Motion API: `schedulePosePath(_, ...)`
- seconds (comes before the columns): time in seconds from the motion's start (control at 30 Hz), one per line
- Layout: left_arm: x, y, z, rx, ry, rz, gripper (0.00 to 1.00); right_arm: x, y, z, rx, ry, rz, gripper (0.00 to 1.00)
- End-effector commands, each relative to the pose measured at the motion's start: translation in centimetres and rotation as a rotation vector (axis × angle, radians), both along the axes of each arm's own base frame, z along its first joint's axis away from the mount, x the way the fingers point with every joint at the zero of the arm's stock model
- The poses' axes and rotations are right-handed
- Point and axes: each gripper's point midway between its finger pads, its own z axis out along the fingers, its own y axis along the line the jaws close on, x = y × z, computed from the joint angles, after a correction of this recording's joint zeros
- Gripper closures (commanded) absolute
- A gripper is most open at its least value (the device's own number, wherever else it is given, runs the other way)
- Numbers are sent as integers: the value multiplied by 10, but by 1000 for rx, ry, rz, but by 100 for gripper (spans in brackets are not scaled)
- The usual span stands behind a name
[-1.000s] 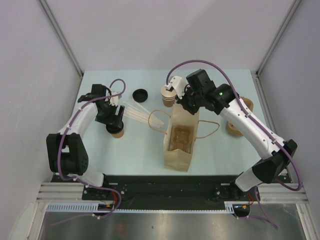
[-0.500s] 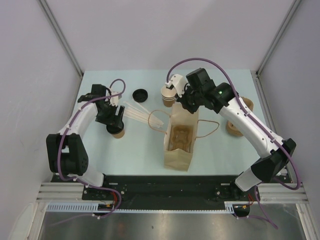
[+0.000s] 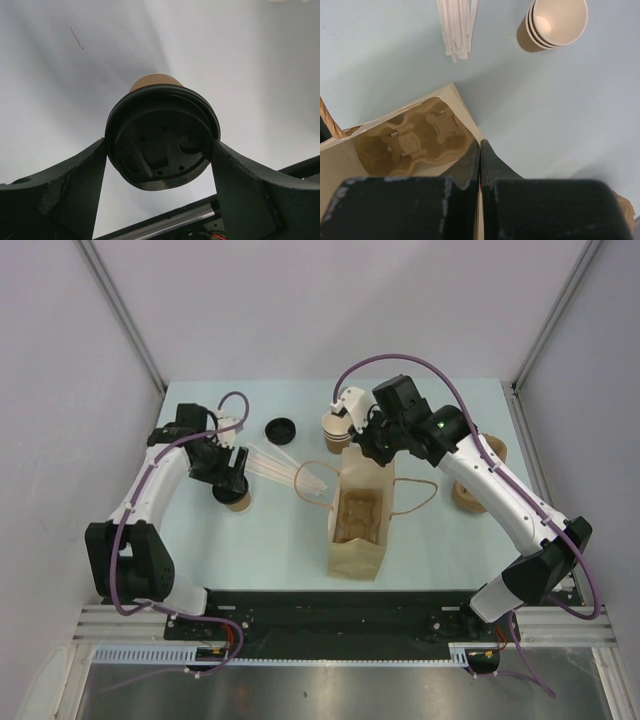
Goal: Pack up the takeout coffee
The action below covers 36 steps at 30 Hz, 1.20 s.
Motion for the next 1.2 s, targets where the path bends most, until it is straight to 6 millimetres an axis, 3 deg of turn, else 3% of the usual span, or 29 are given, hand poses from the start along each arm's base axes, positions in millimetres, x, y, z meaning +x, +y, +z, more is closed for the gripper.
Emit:
schedulePosePath(0.0, 7, -8, 40, -38, -116, -51, 94, 6, 7, 29, 81, -69, 1, 100)
schedulePosePath(0.07, 7, -9, 49, -44, -137, -54, 100, 7, 8, 30, 83, -72, 1, 100)
schedulePosePath(0.17, 9, -15, 68, -74, -177, -70, 100, 8, 7, 33, 86, -83, 0, 100)
schedulePosePath(0.27, 12, -23, 98, -118, -238, -94, 100, 8, 7, 36, 90, -96, -4, 100)
schedulePosePath(0.47, 9, -59, 194, -264, -445, -230, 100, 9, 7, 42, 94, -116, -11, 100)
schedulePosePath(0.67, -23, -104, 259, -338, -568, -449, 100, 9, 9, 48, 108, -138, -28, 100)
schedulePosePath(0.87, -74, -149, 301, -450, -632, -646, 100, 8, 8, 59, 131, -173, -54, 100)
schedulePosePath(1.13, -122, -174, 312, -498, -650, -808, 100, -1, 2, 86, 169, -292, -107, 100)
schedulePosePath(1.17, -124, -176, 311, -495, -650, -819, 100, -1, 1, 81, 154, -299, -117, 100)
